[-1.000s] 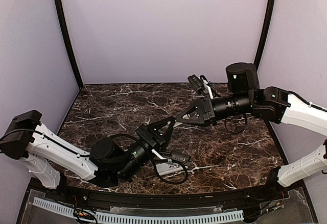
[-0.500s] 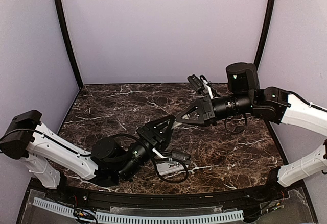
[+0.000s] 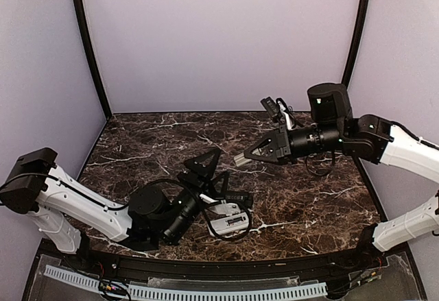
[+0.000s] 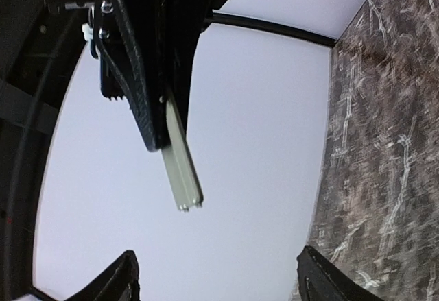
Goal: Load the batteries into the remote control
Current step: Hold the remote control without the battery cover at the center of the board.
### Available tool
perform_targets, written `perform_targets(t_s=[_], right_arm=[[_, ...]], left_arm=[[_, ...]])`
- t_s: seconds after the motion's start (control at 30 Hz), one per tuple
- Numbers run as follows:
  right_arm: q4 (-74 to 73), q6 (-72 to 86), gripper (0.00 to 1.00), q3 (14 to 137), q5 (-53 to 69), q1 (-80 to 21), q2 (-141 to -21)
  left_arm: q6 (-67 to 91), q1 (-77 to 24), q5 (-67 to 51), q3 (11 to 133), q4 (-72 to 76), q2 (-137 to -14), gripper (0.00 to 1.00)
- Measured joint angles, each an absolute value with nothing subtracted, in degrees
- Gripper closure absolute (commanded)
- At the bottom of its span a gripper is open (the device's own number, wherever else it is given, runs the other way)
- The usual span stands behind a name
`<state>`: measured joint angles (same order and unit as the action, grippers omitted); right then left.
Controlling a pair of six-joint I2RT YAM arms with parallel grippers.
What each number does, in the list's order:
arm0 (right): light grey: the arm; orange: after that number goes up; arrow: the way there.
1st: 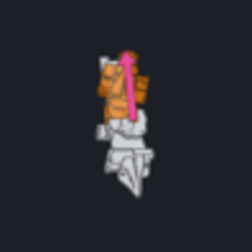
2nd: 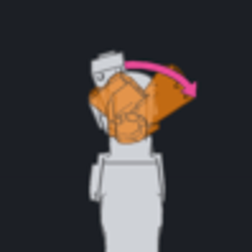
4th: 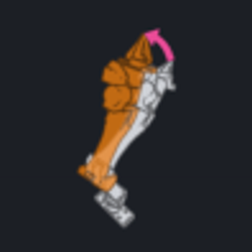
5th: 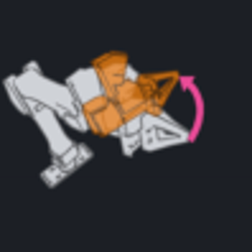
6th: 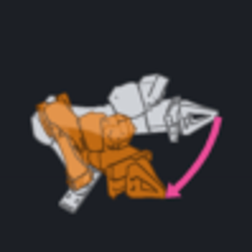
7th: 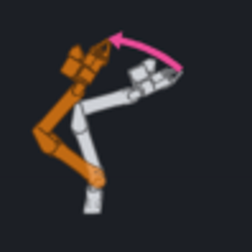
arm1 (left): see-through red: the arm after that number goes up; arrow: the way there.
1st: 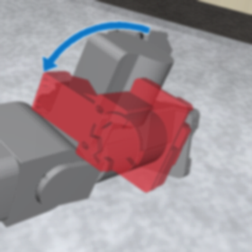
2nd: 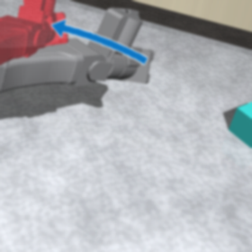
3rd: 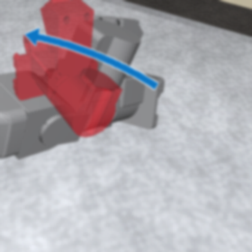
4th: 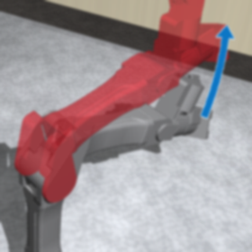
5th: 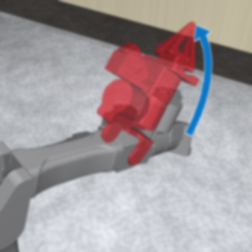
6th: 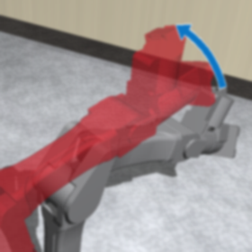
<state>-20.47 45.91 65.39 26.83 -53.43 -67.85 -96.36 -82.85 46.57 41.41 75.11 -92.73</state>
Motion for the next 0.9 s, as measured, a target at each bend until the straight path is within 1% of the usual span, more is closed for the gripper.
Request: perform_targets(t_s=[0.07, 0.13, 0.23, 0.33, 0.43, 0.47, 0.53, 0.63, 0.77, 0.9], right_arm=[[-22.04, 44.80, 1.00, 65.39, 25.32, -52.71, -67.83], [-23.68, 43.86, 1.00, 65.32, 23.99, -52.36, -67.83], [-24.58, 42.61, 1.00, 64.42, 22.37, -52.14, -67.68], [-24.80, 41.91, 1.00, 62.59, 20.95, -52.05, -67.11], [-24.84, 41.36, 1.00, 60.95, 20.01, -51.99, -66.98], [-24.84, 41.21, 1.00, 60.45, 19.79, -51.94, -67.00], [-24.32, 41.12, 1.00, 59.02, 19.62, -51.88, -67.07], [-22.35, 41.36, 1.00, 55.75, 19.62, -51.83, -67.22], [-19.00, 42.37, 1.00, 50.63, 20.01, -51.83, -68.38], [-16.29, 42.52, 1.00, 48.80, 20.82, -51.83, -71.55]], left_arm=[[-85.45, -82.76, 48.07, 41.47, 67.66, -91.13, 0.17], [-70.54, -82.08, 47.07, 42.33, 53.60, -87.99, 0.16], [-47.29, -79.70, 39.59, 44.77, 32.18, -82.19, 0.16], [-31.07, -76.95, 32.75, 44.95, 19.11, -76.97, 0.14], [-20.29, -76.25, 26.65, 44.71, 10.37, -75.33, 0.10], [-17.45, -76.29, 24.18, 44.27, 8.23, -75.40, 0.07], [-12.82, -76.29, 19.53, 42.46, 4.99, -75.77, 0.05], [-8.51, -76.34, 14.24, 39.38, 2.72, -77.19, 0.03], [-4.80, -75.48, 10.55, 37.26, 2.74, -80.82, 0.03], [-1.63, -71.55, 7.53, 35.79, 6.39, -84.49, 0.03]])
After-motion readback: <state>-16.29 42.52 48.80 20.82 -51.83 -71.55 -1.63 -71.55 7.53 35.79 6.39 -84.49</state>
